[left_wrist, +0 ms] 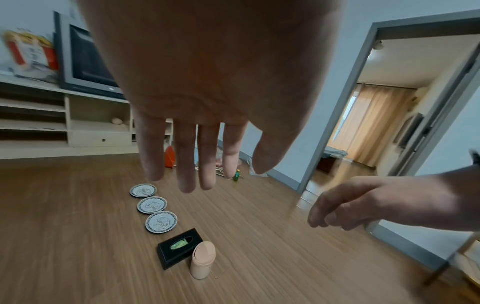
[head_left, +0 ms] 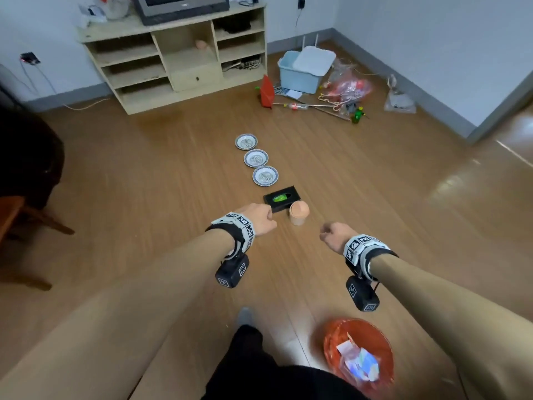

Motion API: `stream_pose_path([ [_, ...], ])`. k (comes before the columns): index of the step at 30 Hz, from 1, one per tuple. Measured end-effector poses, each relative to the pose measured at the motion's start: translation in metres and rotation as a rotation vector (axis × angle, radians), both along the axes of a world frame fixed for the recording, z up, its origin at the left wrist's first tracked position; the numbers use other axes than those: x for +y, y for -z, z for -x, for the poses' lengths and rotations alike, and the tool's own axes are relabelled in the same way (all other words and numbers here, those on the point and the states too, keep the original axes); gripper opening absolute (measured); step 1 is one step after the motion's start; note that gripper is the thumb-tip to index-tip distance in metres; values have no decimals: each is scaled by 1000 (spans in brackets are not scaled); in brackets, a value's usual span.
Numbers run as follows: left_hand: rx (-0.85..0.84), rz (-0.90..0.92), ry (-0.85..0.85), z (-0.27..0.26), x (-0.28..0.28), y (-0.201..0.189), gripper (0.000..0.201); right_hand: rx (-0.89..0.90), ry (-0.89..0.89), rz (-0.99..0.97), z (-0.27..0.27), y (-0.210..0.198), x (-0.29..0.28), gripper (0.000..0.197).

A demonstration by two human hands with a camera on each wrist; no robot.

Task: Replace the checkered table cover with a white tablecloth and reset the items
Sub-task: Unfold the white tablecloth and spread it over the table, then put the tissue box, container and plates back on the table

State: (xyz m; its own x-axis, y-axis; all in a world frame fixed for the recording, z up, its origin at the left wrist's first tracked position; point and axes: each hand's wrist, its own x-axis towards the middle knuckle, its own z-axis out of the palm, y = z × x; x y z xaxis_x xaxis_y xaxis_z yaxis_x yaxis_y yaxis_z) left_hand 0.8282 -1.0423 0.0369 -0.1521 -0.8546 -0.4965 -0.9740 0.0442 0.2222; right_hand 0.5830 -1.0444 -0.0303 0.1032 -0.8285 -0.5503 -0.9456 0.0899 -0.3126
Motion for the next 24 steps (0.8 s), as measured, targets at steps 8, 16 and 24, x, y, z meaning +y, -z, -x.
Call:
stream_pose_path([
  [8, 41, -54, 120, -43, -141, 8, 20, 13, 181, -87, -39, 3, -86, 32],
  [16, 37, -103, 196, -46, -265, 30, 28, 17, 277, -124, -44, 33, -202, 34],
  [24, -2, -141, 217, -59, -388, 43, 36, -24, 334, -139, -67, 57, -320, 35],
])
